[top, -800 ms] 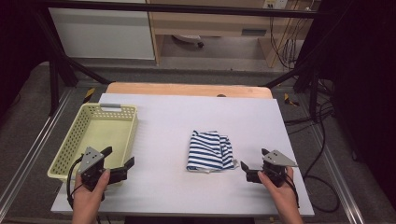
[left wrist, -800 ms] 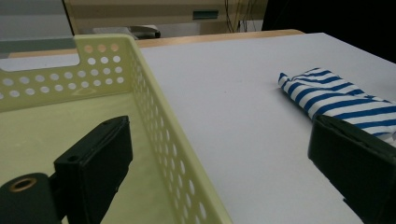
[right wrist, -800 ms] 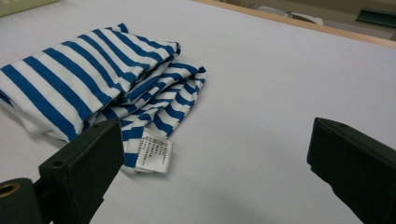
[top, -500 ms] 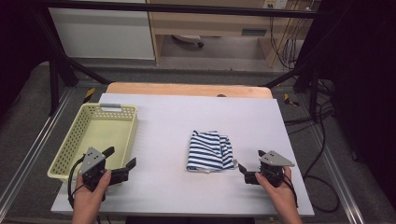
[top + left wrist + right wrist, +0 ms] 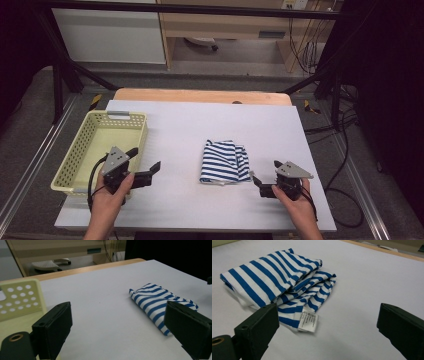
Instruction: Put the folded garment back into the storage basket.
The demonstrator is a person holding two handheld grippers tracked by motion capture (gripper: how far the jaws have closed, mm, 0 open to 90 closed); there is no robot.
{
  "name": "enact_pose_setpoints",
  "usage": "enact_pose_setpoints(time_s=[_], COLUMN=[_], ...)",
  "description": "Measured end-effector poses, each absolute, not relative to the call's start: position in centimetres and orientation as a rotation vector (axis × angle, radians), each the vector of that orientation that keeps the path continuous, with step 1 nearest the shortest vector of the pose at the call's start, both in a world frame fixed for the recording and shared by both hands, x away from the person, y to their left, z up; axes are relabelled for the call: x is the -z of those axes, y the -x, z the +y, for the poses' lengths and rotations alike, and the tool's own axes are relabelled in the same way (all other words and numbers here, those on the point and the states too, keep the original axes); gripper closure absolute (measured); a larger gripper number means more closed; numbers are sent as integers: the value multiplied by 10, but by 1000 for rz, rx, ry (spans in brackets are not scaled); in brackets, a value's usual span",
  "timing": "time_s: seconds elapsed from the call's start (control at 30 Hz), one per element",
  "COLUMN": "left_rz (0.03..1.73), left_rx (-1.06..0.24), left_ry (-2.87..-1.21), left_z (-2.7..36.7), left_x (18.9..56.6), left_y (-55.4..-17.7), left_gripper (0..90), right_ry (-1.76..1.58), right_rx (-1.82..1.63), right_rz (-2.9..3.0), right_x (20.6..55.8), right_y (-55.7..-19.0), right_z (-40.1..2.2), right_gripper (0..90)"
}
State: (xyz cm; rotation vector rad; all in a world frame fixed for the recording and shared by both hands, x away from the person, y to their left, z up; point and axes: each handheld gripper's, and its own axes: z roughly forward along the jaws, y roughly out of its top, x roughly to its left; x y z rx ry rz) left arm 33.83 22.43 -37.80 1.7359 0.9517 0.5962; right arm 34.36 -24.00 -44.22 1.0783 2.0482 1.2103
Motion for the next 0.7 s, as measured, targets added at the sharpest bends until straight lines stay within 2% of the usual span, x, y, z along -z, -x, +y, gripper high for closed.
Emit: enact_pose_setpoints(time_s=[0.43, 0.57, 0.7], left_rz=[847, 801, 750], left_rx=[-520, -456, -416], left_ry=[-1879, -1948, -2017], left_z=[162, 129, 110], left_x=[380, 399, 418], left_y=[-378, -391, -388], left_gripper=[85, 92, 99], right_ry=[-1060, -1054, -1063], right_rx=[-1213, -1200, -1199], right_rz=[2052, 2063, 2063], right_x=[440, 441, 442], right_y=[-345, -344, -344], right_z=[-237, -235, -234], right_gripper=[45, 42, 42])
